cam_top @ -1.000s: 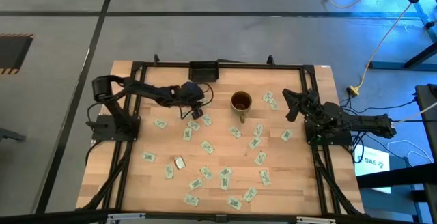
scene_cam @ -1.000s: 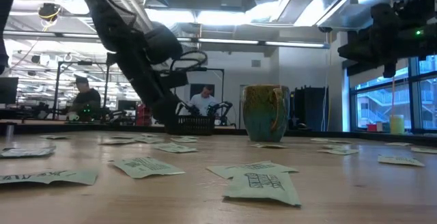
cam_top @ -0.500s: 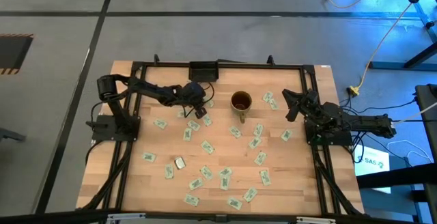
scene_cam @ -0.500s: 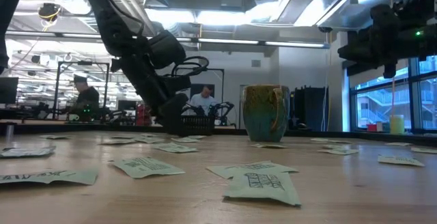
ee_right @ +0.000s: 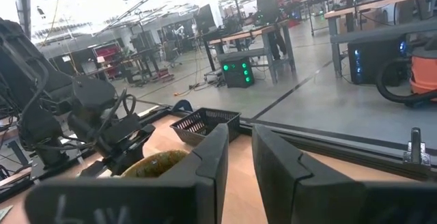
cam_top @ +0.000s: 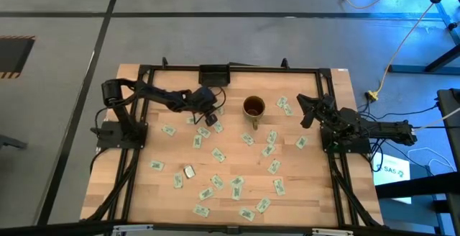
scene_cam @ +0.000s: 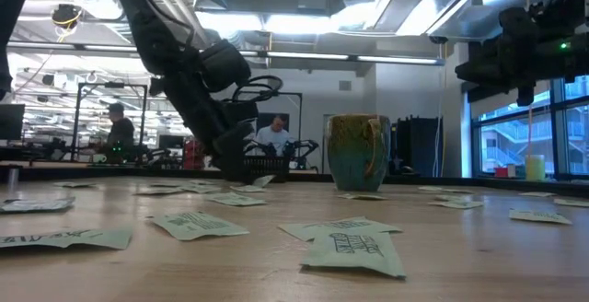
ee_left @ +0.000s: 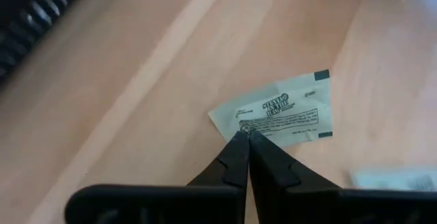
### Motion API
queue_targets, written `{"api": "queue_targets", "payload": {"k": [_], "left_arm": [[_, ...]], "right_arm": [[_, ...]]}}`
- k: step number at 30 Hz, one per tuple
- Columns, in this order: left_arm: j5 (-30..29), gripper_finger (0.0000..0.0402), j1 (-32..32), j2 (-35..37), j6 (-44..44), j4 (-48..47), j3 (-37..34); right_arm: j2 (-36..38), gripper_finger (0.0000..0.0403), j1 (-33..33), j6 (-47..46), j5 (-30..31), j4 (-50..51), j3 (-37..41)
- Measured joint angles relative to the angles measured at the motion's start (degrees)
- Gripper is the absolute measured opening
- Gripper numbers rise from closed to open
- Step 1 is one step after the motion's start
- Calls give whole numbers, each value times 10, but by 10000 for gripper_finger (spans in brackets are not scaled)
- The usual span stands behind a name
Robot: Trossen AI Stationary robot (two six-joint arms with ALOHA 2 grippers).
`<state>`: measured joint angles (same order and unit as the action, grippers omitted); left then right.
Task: Pick and place Stevia / Truvia into bins
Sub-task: Put the stevia packet into the black container
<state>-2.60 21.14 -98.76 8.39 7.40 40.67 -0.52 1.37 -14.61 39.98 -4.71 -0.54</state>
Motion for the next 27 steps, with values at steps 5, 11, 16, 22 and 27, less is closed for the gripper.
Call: {"api": "queue_targets", "payload": {"k": [5,11,16,22,27], "left_arm": [[1,3,8,61,2,-24,25],[-42,4,36,121,22,-91,69],[-79,5,89,126,10,-136,105],[-80,4,159,99,22,-140,114],[-26,5,196,68,50,-127,114]], "right_arm": [[0,71,0,0,0,1,0],[0,71,0,1,0,1,0],[0,71,0,1,0,1,0],[0,71,0,1,0,1,0],[0,71,0,1,1,1,0]]}}
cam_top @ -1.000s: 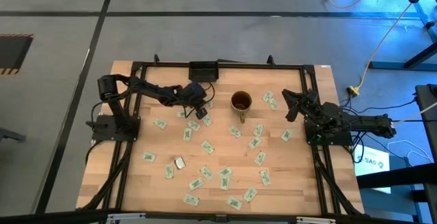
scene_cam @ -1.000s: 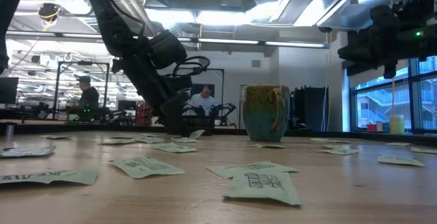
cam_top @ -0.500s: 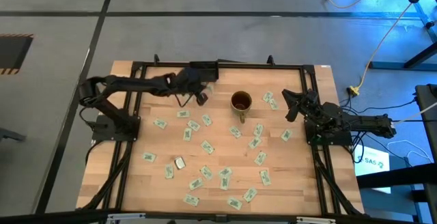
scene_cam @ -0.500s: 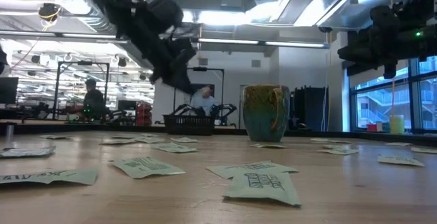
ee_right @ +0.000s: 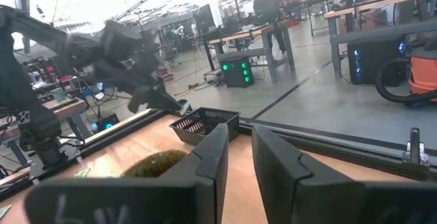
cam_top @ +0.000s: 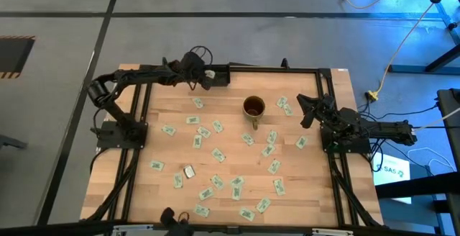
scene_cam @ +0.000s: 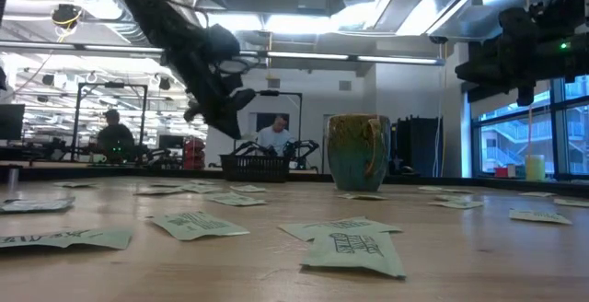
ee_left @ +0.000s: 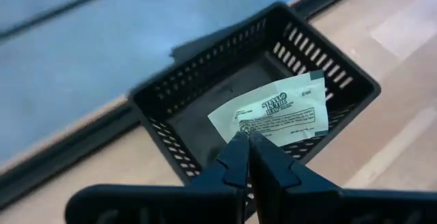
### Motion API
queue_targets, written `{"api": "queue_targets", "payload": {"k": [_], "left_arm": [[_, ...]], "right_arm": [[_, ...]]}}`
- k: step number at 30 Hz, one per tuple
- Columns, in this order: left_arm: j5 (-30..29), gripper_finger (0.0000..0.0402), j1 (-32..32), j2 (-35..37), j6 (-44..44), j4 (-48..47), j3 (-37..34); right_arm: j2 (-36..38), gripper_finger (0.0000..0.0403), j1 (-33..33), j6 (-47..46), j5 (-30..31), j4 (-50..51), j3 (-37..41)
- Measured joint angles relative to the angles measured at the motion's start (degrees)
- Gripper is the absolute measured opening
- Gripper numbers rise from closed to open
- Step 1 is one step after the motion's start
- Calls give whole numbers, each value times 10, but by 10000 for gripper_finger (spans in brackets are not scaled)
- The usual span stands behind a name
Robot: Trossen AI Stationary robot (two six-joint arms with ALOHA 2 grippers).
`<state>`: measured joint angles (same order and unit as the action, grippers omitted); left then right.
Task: Pick and place Stevia / Truvia into bins
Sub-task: Put the stevia packet into the black container
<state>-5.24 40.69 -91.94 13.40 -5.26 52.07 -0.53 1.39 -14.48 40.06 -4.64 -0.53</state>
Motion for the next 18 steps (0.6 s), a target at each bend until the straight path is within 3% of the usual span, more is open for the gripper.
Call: {"api": "queue_targets", "payload": {"k": [5,18], "left_arm": [[23,4,7,-39,6,6,17],[4,4,4,-155,-40,-141,172]], "right_arm": [[0,71,0,0,0,0,0],[0,71,0,-2,15,0,0]]}}
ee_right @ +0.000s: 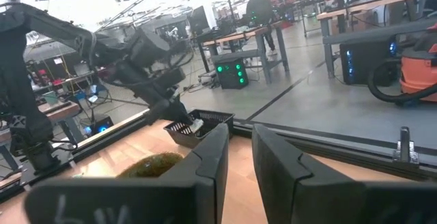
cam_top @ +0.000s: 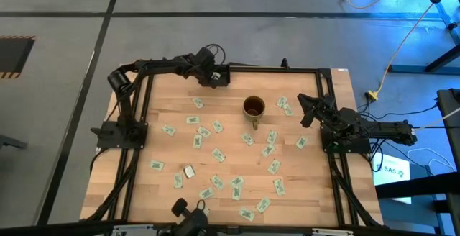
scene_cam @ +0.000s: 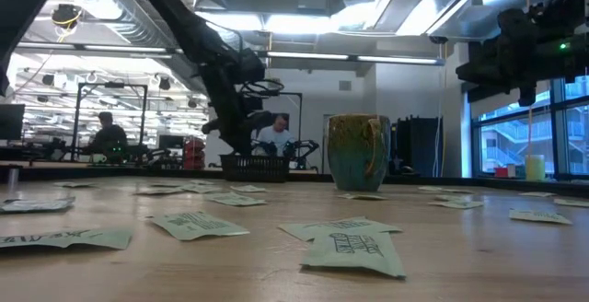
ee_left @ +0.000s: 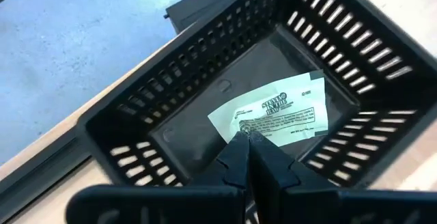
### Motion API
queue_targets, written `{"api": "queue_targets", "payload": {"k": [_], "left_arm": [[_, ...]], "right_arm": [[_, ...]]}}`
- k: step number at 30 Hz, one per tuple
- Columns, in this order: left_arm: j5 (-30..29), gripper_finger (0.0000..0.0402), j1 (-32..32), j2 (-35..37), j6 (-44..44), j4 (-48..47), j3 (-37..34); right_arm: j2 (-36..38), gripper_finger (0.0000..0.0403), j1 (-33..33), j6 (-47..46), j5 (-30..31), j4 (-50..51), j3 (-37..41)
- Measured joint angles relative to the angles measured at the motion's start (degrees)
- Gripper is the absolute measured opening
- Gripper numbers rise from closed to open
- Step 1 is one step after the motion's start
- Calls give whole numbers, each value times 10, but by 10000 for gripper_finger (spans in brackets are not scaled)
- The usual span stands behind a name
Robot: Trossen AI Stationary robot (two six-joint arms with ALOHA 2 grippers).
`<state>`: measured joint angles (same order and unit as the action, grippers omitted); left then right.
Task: Pick and place Stevia / Truvia into bins
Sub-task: Put the stevia packet into the black container
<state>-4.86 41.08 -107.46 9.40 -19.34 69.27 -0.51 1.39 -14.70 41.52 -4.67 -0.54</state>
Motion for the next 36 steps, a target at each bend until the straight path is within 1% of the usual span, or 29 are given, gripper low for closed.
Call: {"api": "queue_targets", "payload": {"k": [3,9,21,25,29,36], "left_arm": [[5,4,0,-16,-1,-6,13],[4,7,0,-23,-1,-15,15],[-5,56,0,-15,3,-14,15],[1,62,0,12,3,-13,15],[7,60,-3,57,-13,-13,15],[76,52,-20,146,-67,-41,15]], "right_arm": [[0,71,0,-1,0,0,0],[0,71,0,0,0,0,0],[0,71,0,2,0,0,0],[0,71,0,2,0,0,0],[0,71,0,2,0,0,0],[0,71,0,2,0,0,0]]}}
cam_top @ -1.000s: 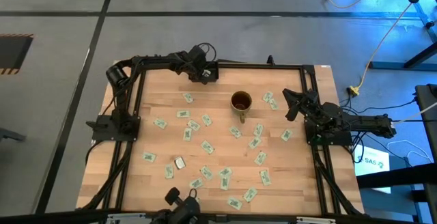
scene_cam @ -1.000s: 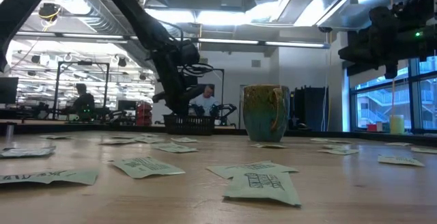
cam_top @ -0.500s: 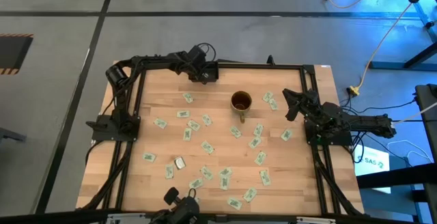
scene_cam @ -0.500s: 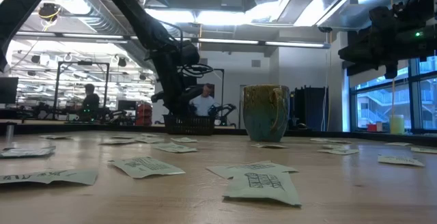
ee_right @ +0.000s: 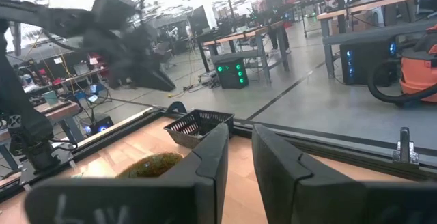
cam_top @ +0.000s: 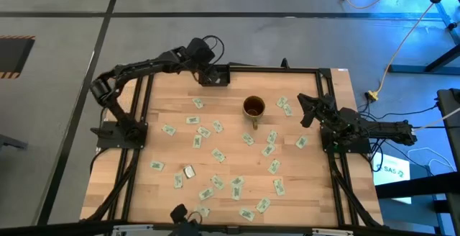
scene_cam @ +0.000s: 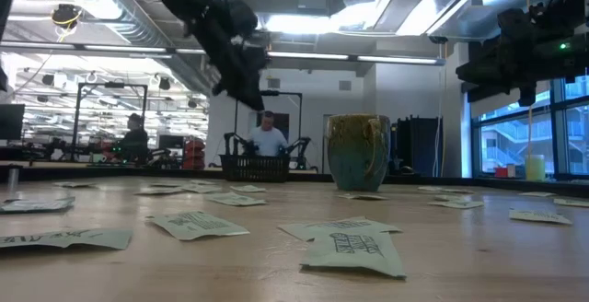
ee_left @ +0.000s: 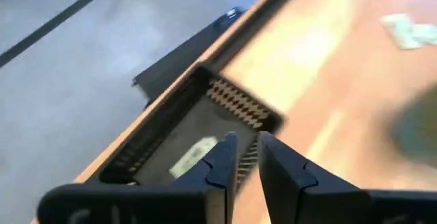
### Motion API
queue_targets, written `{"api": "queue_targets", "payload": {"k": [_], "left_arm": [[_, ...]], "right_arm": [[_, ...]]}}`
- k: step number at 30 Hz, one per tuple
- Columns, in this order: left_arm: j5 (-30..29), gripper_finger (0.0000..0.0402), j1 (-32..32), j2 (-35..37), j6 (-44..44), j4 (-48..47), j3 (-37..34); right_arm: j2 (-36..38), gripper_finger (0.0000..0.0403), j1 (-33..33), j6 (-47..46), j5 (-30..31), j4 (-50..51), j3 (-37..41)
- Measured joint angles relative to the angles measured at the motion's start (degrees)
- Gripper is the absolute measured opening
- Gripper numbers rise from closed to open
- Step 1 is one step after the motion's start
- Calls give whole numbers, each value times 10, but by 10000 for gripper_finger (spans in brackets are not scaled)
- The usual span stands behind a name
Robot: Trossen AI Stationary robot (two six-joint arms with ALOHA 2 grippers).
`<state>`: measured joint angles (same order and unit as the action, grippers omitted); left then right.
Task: Pick and place Stevia / Truvia into bins
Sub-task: Put the stevia packet into the black container
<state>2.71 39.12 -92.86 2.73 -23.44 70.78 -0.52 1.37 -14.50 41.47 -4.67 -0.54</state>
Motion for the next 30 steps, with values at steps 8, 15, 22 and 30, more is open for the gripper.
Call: {"api": "queue_targets", "payload": {"k": [8,15,22,30], "left_arm": [[81,50,-38,71,-150,-142,0],[84,62,-95,77,-325,-235,-14],[39,94,-143,76,-374,-219,-81],[-73,124,-154,76,-328,-100,-157]], "right_arm": [[0,71,0,0,0,0,0],[0,71,0,0,0,0,0],[0,71,0,0,0,1,0],[0,71,0,0,0,2,0]]}}
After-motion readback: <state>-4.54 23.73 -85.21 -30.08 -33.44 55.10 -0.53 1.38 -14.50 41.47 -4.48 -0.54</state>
